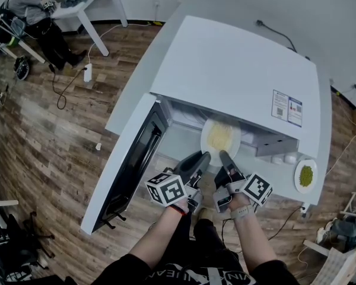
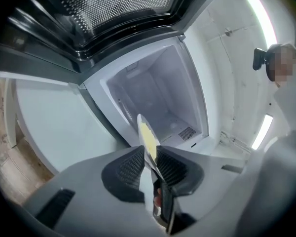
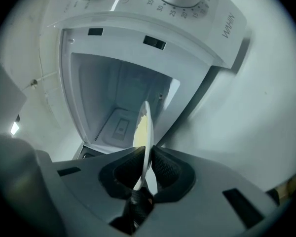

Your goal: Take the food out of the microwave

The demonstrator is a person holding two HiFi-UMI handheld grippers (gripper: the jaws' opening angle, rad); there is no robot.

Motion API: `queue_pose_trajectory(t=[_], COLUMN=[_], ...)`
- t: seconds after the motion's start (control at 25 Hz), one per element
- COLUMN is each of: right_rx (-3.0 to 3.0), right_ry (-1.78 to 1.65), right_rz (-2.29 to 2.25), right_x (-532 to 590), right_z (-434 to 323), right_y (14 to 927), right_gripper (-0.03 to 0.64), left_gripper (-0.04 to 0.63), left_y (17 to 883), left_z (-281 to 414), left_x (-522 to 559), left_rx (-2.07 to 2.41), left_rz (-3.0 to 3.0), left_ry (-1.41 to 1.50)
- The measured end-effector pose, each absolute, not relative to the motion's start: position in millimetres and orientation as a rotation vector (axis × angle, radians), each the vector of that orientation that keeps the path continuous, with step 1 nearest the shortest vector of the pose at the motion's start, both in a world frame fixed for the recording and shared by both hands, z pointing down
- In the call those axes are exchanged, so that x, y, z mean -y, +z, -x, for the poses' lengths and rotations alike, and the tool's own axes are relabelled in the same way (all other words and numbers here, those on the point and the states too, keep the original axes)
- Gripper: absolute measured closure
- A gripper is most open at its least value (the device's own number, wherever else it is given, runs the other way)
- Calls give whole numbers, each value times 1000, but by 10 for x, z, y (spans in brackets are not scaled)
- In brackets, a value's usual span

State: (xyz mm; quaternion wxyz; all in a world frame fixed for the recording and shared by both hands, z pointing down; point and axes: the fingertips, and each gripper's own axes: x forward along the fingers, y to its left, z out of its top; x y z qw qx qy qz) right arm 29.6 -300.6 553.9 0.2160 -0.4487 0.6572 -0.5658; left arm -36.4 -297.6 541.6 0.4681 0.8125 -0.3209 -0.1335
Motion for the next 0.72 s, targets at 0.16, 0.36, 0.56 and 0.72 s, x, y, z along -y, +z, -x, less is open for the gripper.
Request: queue_pose_trajectory(t=[0.16,0.36,0.56,0.72], right_rx=[-1800,-1768,-1719,-1714], right_ry=[-1568,-1582,-1600,-1607], right_rz=[1217,1187,1175,1167], right_x=[2980,2935,2876,2843], right_z=[-294,-287,-309,-336], right_y=[5516,5498,5494,5516], right_gripper=[565,566,565,566], left_gripper=[499,493,491,505], left_y=[5445,5431,5410,5439], left_z=[364,350,303,295], left_x=[3007,3060,3055,3021], left_rx=[818,812,805,821], left_rz=[-2010,-2017,-2026,-2019], left_ry=[-299,-304,-293,-280])
